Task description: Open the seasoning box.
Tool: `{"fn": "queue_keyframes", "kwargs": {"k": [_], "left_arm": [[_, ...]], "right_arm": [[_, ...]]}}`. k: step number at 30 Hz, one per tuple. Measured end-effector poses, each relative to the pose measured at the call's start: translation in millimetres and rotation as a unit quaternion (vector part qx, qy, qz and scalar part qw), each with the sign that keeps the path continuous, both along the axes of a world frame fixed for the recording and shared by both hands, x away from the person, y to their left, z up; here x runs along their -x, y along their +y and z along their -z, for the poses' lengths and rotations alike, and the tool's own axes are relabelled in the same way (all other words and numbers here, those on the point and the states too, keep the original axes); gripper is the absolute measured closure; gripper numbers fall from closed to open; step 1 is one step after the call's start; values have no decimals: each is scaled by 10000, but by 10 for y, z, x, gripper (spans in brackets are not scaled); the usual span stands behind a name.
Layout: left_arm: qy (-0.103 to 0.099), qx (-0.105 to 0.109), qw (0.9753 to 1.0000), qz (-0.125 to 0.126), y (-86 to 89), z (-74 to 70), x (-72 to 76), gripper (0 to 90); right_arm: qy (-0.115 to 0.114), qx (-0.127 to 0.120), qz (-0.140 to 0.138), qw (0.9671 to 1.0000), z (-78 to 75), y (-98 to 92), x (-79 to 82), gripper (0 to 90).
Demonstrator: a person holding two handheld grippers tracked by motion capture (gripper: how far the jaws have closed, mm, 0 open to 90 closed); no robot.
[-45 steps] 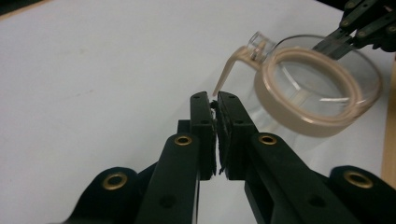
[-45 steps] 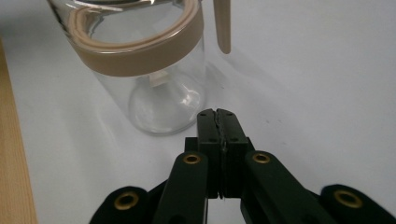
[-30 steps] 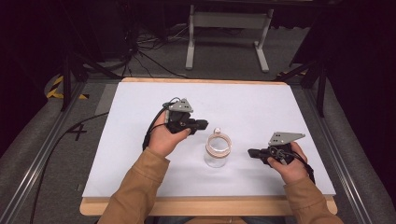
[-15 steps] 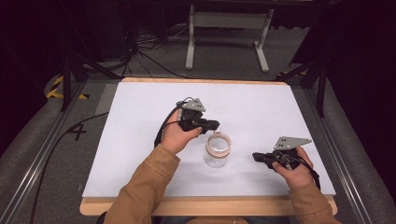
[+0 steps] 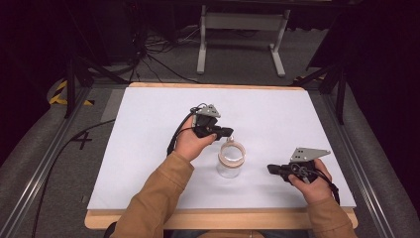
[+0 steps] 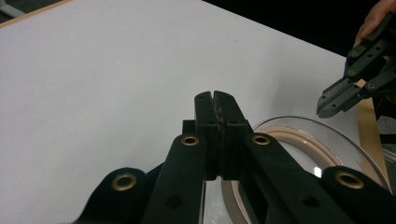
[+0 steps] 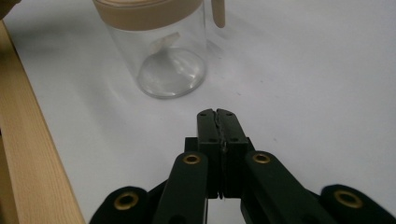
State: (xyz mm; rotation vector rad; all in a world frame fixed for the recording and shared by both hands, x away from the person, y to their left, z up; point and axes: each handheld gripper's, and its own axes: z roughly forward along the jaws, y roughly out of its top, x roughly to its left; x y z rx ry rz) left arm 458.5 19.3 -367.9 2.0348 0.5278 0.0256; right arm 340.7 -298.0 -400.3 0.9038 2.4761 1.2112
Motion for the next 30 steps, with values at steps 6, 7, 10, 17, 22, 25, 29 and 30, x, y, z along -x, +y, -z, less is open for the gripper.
{"fn": "queue_keyframes", "kwargs": {"k": [6,7,10,17,22,25,29,30], "left_arm": [[28,19,10000,34,-8,3,2,895],[33,21,10000,38,-7,4,0,895],[51,30,10000,35,-5,7,-4,896],[48,47,10000,45,-10,10,-13,897],[59,22,10000,40,-19,21,-19,897],[54,12,10000,34,-21,27,-23,897],[66,-26,10000,39,-20,34,-29,897],[60,-25,10000,26,-21,35,-28,897]], "right_arm": [[-77,-32,-167,9998,-21,127,15,900],[-100,-42,-183,9998,-26,146,17,900],[-138,-97,-236,9996,-50,194,28,900],[-259,-320,-329,9986,-113,300,38,900],[-358,-394,-474,9975,-146,450,44,900],[-386,-430,-515,9970,-155,513,38,900],[-405,-491,-504,9967,-163,576,26,900],[-425,-519,-497,9965,-166,598,19,900]]}}
